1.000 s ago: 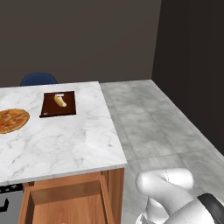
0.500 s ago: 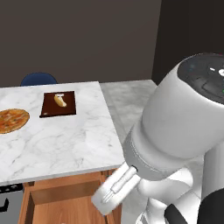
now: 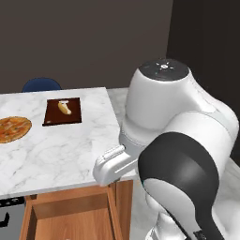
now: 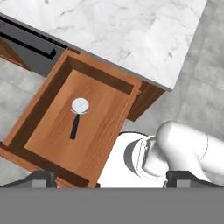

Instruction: Take the pizza cutter from the drawer on the left and place it on the dining counter for cutting.

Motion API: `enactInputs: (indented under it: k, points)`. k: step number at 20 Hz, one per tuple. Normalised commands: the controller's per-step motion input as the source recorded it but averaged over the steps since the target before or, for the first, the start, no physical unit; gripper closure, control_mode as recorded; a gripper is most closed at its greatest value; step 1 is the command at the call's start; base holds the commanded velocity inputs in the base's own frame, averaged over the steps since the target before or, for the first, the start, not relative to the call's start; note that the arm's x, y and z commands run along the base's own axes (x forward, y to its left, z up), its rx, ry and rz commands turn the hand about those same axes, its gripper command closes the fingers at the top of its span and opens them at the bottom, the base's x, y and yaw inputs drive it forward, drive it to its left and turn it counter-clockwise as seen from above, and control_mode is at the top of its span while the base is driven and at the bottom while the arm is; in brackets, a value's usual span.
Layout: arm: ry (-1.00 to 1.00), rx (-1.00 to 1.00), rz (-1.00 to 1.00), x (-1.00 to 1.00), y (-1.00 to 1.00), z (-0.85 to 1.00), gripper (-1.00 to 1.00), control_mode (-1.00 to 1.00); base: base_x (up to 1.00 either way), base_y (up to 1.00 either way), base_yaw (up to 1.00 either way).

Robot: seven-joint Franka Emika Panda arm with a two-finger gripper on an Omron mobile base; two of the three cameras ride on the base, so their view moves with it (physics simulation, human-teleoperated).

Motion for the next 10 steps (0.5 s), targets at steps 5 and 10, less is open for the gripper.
enactInputs:
  k: [5,10]
  points:
    - [0.05,0.0,-0.13,0.31,0.08,-0.75,-1.0,-1.0,0.0,0.0,0.0]
    - [0.3,0.0,-0.07,0.0,0.17,-0.62,-1.0,-1.0,0.0,0.0,0.0]
